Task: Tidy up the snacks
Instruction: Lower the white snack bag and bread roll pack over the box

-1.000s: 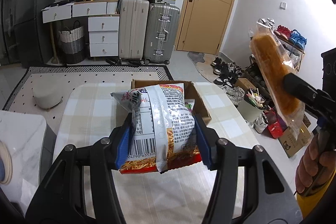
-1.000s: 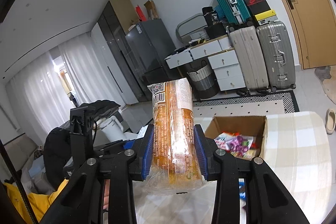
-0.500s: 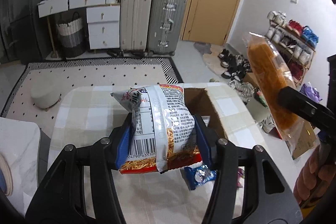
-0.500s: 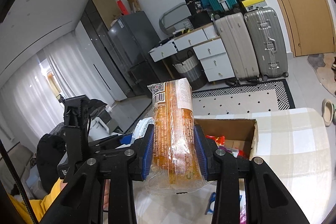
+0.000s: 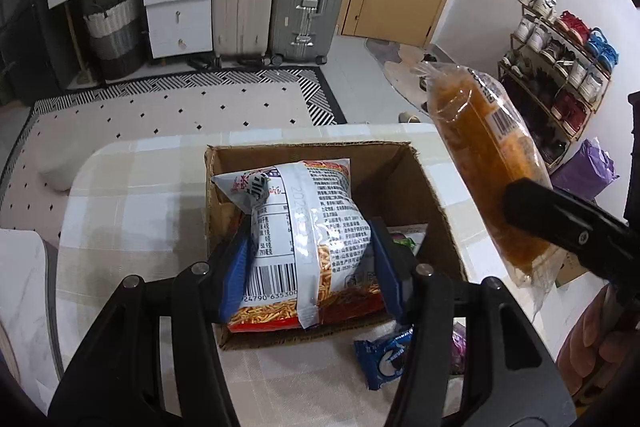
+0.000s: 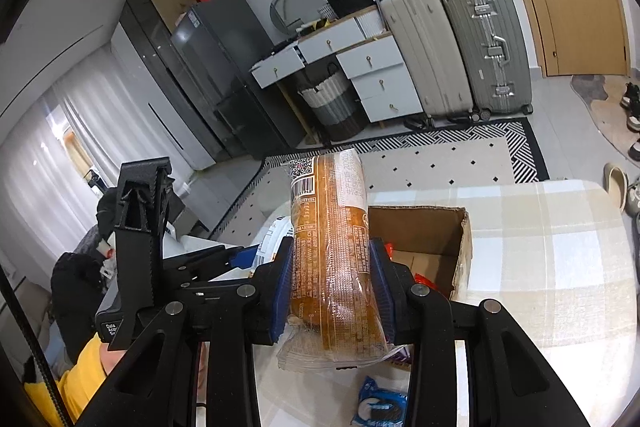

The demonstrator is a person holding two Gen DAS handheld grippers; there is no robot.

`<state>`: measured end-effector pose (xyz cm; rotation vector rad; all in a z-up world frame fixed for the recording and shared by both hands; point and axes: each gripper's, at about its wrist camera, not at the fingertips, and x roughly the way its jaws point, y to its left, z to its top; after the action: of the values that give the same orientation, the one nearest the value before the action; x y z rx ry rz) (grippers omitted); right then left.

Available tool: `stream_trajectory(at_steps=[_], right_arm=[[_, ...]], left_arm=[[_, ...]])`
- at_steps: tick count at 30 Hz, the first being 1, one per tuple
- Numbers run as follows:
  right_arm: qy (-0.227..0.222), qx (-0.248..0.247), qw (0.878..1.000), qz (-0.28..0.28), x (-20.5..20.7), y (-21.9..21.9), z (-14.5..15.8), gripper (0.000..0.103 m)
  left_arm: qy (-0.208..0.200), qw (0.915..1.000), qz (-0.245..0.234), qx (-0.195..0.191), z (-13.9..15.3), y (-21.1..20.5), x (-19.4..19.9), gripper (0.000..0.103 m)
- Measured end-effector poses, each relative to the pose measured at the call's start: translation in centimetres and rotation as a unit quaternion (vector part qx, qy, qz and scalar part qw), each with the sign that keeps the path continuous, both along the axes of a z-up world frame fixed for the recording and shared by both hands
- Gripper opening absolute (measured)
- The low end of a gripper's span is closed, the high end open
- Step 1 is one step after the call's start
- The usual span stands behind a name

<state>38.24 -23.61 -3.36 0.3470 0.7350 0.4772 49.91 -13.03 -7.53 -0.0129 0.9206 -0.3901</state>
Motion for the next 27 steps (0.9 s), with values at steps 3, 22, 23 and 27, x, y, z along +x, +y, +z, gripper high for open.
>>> stream_trajectory(at_steps=[3, 22, 23, 27], right_arm=[[0.010, -0.003, 1.000, 0.001, 0.9, 0.1, -0.8, 0.036], [0.040, -0.012, 0.999, -0.005, 3.5, 0.2, -3.3, 0.037], [0.040, -0.012, 0.999, -0.005, 3.5, 0.2, -3.3, 0.037], [0.041, -0.014, 0.999, -0.006, 3.6, 0.4, -3.4, 0.037]], left_arm=[[0.000, 0.9999, -0.003, 0.012, -1.3, -0.6, 0.8, 0.052], [0.020, 0.9997, -0.007, 0.015, -5.0, 0.7, 1.6, 0.052], [0.020, 0.9997, -0.007, 0.011, -5.0, 0.9, 1.6, 0.053], [0.017, 0.9998, -0.010, 0.002, -4.3, 1.2, 0.8, 0.059]])
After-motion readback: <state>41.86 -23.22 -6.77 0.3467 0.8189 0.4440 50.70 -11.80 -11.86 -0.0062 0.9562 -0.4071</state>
